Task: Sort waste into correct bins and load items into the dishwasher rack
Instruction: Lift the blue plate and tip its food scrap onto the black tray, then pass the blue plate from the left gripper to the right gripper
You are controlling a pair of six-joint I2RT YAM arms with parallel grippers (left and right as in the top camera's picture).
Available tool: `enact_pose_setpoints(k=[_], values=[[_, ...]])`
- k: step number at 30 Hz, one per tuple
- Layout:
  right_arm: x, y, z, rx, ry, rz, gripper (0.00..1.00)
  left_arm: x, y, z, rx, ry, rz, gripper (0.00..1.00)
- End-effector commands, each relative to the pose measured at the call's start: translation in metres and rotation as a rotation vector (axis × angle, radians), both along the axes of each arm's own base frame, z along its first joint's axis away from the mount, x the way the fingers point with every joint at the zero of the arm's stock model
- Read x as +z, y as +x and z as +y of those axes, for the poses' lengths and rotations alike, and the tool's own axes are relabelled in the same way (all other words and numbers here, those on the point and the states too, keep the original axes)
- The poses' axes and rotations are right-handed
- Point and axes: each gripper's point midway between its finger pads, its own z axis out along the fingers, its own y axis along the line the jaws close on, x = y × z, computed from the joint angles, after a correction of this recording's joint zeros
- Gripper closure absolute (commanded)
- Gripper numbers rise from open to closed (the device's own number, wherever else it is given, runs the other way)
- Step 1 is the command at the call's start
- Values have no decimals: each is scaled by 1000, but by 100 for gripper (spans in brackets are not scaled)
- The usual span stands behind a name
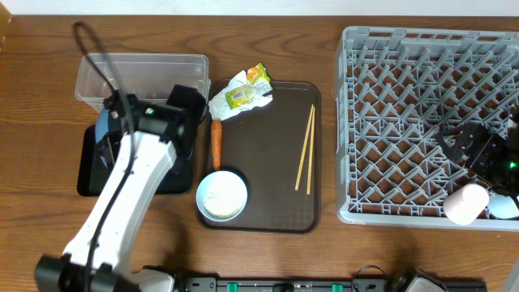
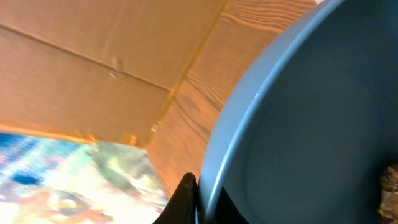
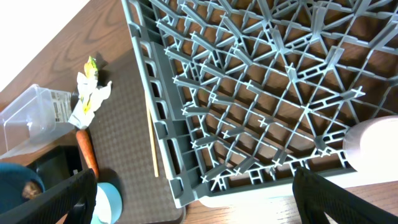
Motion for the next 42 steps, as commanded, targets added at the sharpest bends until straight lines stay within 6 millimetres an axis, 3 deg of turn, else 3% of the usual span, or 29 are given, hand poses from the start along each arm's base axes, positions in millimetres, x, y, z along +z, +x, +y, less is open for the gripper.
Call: enact_pose_setpoints(k=[1, 5, 13, 18, 22, 25, 29, 32, 34, 37, 39, 42], values=[[2, 1, 5, 32, -5, -7, 7, 17, 9, 10, -14, 190, 5, 94], [2, 1, 5, 31, -6, -7, 7, 16, 10, 10, -43, 226, 84, 94], [2, 1, 5, 31, -6, -7, 6, 42, 21, 13, -58, 368, 9, 94], [2, 1, 6, 32, -5, -6, 6, 39, 21, 13, -59, 352, 13, 94], [1, 1, 6, 32, -5, -5, 6, 52, 24, 14, -66, 426, -8, 94], [2, 1, 5, 32, -5, -7, 6, 44, 23, 13, -62, 382, -6, 94], [2, 1, 5, 32, -6, -6, 6, 20, 19, 9, -48, 242, 29, 94], [1, 1, 6, 32, -5, -5, 6, 24, 17, 5, -52, 201, 21, 94], [1, 1, 6, 32, -5, -5, 6, 31, 16, -3, -70, 131, -5, 94], [2, 2, 6, 32, -5, -9, 6, 39, 17, -31, -163, -94, -26, 94], [6, 4, 13, 74, 17, -41, 7, 45, 20, -60, -240, -304, -94, 94], [27, 9, 47, 278, 107, -185, 11, 53, 25, -120, -400, -660, -193, 94]])
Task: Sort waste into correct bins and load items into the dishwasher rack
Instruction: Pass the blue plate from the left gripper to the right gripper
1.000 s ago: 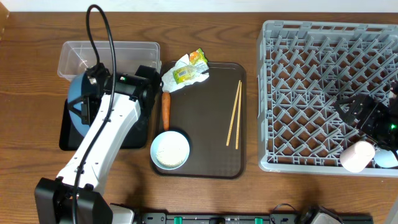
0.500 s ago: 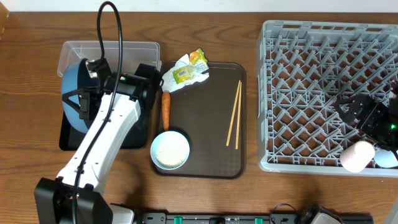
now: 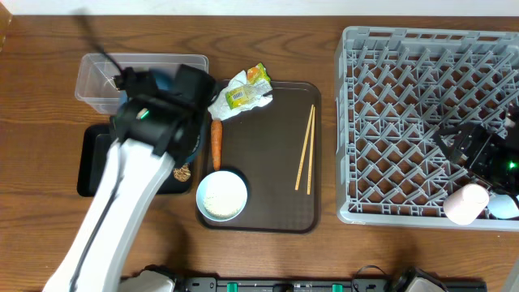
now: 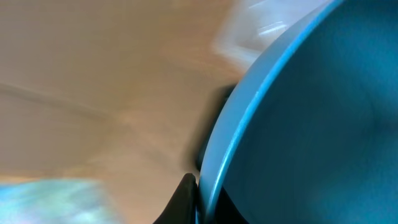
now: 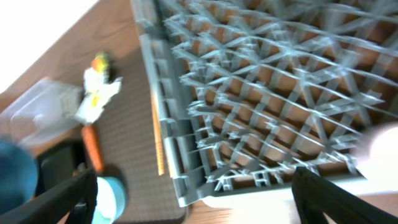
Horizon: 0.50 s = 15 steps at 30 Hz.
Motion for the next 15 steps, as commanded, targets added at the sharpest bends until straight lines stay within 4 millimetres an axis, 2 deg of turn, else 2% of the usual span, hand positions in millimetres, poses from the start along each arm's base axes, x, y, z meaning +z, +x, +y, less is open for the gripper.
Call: enact_pose_setpoints(k=[1, 3, 5, 12, 15], values=[[29, 6, 50, 275, 119, -188, 12, 8, -4, -81, -284, -460, -27, 94], [39, 3, 72, 373, 176, -237, 16, 19, -6, -120, -445, -608, -46, 94], [42, 0, 89, 440, 190, -242, 16, 27, -8, -144, -543, -678, -60, 94], [48, -19, 164, 778, 185, -294, 12, 29, -22, -184, -678, -705, -23, 94], [54, -18, 188, 856, 175, -334, 12, 30, -28, -197, -721, -709, -16, 94]])
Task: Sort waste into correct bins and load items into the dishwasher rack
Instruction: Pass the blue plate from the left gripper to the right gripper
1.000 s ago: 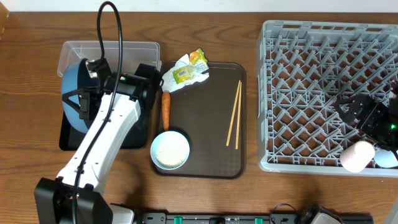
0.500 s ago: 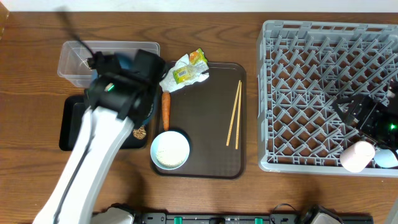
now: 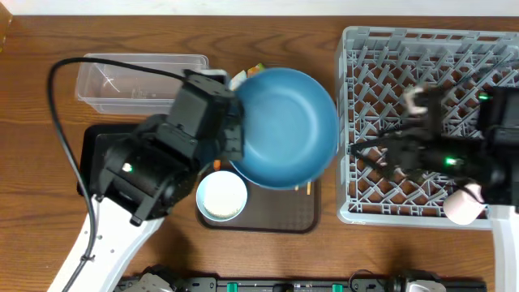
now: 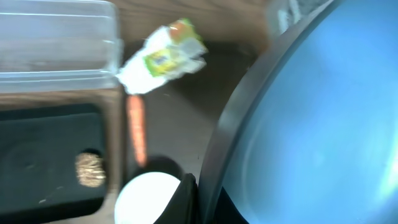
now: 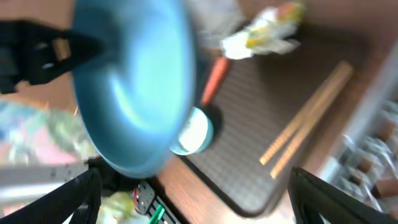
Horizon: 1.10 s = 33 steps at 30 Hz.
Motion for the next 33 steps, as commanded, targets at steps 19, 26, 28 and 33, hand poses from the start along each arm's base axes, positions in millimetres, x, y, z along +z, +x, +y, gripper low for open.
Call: enact_pose_setpoints(k=[19, 26, 28, 33], values=[[-16, 32, 28, -104, -194, -40, 99, 27, -20, -38, -151, -89, -87, 6], [-27, 67, -99, -694, -553, -50, 99, 34, -24, -35, -151, -102, -105, 2], [-24, 67, -144, -892, -683, -56, 99, 38, -26, -33, -151, -110, -117, 2], [16, 41, -249, -1368, -1075, -135, 99, 43, -32, -28, -152, -117, -126, 2]])
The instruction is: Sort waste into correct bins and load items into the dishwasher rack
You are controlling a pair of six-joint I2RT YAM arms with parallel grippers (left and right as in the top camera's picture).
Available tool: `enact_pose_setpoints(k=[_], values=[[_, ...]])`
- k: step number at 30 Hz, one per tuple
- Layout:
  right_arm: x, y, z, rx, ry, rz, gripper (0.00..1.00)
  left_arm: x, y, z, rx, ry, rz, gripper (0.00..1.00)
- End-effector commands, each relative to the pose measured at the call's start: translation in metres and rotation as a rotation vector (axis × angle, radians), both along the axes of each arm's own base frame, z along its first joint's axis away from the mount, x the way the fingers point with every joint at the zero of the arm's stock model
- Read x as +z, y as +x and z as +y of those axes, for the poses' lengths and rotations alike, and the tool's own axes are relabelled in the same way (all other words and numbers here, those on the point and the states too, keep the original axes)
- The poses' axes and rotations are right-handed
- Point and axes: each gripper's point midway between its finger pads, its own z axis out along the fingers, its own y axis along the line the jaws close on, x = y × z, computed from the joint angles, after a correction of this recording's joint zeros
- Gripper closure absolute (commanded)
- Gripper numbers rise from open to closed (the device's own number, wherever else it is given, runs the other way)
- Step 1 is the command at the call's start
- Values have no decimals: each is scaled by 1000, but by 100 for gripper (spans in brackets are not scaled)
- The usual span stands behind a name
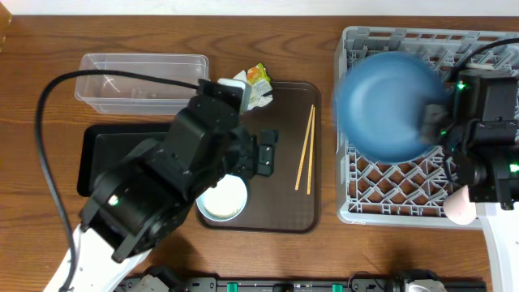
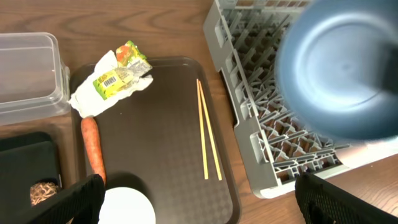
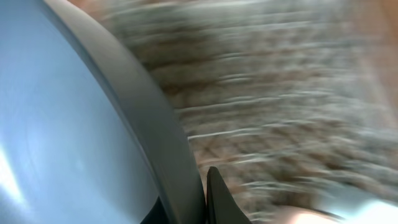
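The blue plate hangs over the left half of the grey dishwasher rack. My right gripper is shut on its rim. In the right wrist view the plate fills the left side, its edge pinched in the gripper. My left gripper hangs open and holding nothing over the brown tray. Its own view, left gripper, shows the plate, a carrot, a crumpled wrapper, chopsticks and a white bowl.
A clear bin stands at the back left. In front of it is a black bin with a food scrap in it. A white cup lies at the rack's front right corner.
The plate was over the tray in my left gripper, with the right gripper open near it. It is now over the rack in my right gripper, and the left gripper is open.
My left gripper first held the plate over the black bin with a scrap on it, while the right gripper stood open over the rack. Then the scrap lay in the black bin. The plate was then over the tray, and now hangs over the rack in my right gripper.
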Motion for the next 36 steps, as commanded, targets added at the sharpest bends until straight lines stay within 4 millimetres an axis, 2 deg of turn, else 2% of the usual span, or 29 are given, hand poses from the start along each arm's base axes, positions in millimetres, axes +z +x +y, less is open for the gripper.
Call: enact_pose_setpoints(k=[1, 3, 5, 8, 13, 16, 20, 27, 32, 36], values=[[52, -35, -92, -471, -385, -98, 99, 6, -6, 5, -2, -8, -13, 2], [70, -42, -109, -587, -471, -140, 99, 4, -8, 7, -2, 2, -1, 2], [79, -42, -117, -638, -510, -164, 99, 1, -10, 8, -2, 10, 9, 2], [85, -32, -126, -657, -538, -180, 99, 0, -11, 9, -2, 15, 15, 2], [90, -10, -154, -669, -639, -132, 99, -5, -14, 12, -2, 31, 34, 2], [80, 2, -163, -654, -674, -70, 99, -6, -15, 13, -2, 38, 41, 2], [53, 20, -172, -623, -717, 48, 99, -6, -15, 13, -1, 36, 40, 2], [24, 35, -216, -663, -868, 276, 99, -8, -17, 14, -2, 44, 49, 2], [8, 52, -224, -603, -909, 349, 99, -7, -16, 13, -1, 41, 45, 2], [-11, 77, -216, -475, -910, 374, 99, -7, -16, 13, -1, 41, 46, 2]])
